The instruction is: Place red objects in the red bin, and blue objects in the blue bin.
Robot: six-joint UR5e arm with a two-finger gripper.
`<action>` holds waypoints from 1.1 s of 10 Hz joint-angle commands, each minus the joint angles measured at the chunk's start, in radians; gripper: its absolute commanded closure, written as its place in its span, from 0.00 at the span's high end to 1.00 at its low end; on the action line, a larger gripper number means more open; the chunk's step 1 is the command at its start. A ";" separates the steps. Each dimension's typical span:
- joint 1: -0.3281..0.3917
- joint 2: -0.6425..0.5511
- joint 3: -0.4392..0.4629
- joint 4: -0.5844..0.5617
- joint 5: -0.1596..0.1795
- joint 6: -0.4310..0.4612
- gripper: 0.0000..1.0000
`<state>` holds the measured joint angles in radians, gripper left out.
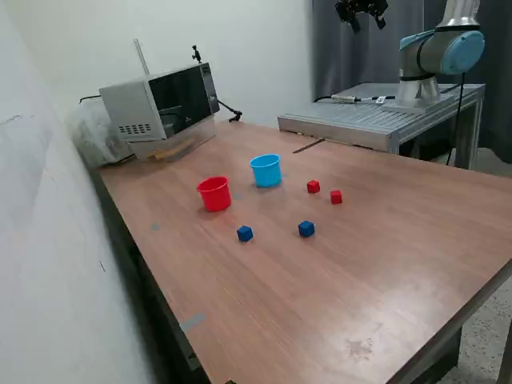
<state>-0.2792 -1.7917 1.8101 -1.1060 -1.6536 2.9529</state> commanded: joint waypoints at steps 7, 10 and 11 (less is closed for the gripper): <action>0.018 -0.002 -0.002 -0.011 0.005 0.006 1.00; 0.084 -0.003 0.002 -0.011 0.006 0.008 1.00; 0.098 -0.002 0.002 -0.018 0.011 0.009 1.00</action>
<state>-0.2131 -1.7943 1.8109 -1.1187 -1.6468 2.9606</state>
